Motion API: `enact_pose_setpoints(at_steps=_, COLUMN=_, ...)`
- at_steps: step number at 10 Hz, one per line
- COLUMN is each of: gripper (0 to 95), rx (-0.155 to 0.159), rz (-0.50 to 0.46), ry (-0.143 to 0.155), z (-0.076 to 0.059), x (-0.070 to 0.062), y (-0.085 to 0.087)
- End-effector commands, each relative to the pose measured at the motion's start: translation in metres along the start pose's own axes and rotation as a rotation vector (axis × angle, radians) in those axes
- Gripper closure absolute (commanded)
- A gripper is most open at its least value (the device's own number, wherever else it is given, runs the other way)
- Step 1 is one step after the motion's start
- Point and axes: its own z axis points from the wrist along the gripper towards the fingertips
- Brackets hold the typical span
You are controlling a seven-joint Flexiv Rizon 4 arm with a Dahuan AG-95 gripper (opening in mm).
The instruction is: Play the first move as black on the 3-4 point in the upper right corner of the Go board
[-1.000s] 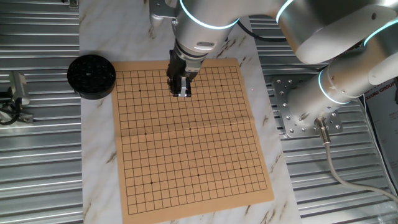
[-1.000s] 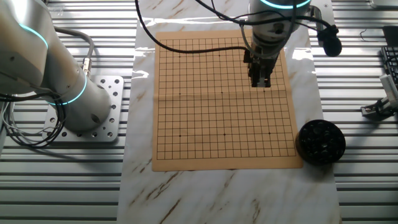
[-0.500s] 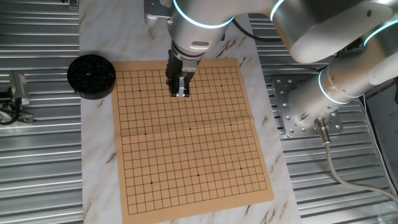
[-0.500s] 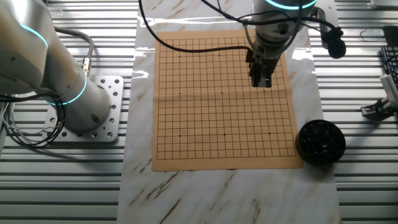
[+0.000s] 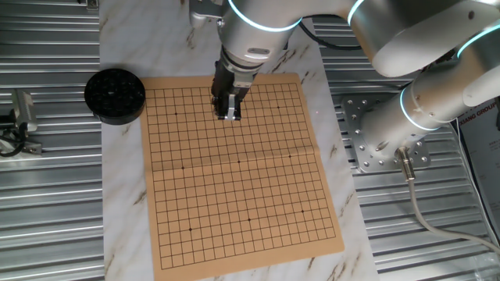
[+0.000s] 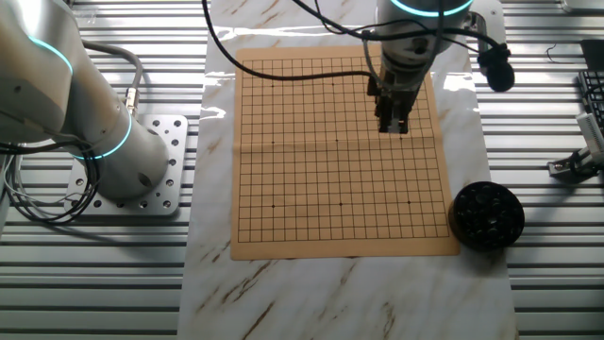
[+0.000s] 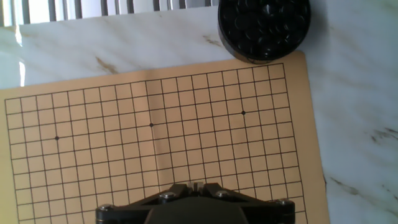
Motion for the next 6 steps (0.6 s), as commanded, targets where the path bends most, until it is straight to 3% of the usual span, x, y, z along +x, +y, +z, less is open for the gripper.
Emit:
enact_pose_setpoints(at_steps=1, gripper=95.0, rx=-0.001, rz=-0.005, ry=0.002, z=0.0, x=-0.001, y=0.0)
enact_pose_setpoints(at_steps=6, gripper=95.0, rx=0.008, rz=-0.018, ry=0.004, z=0.006, x=-0.012, y=-0.011)
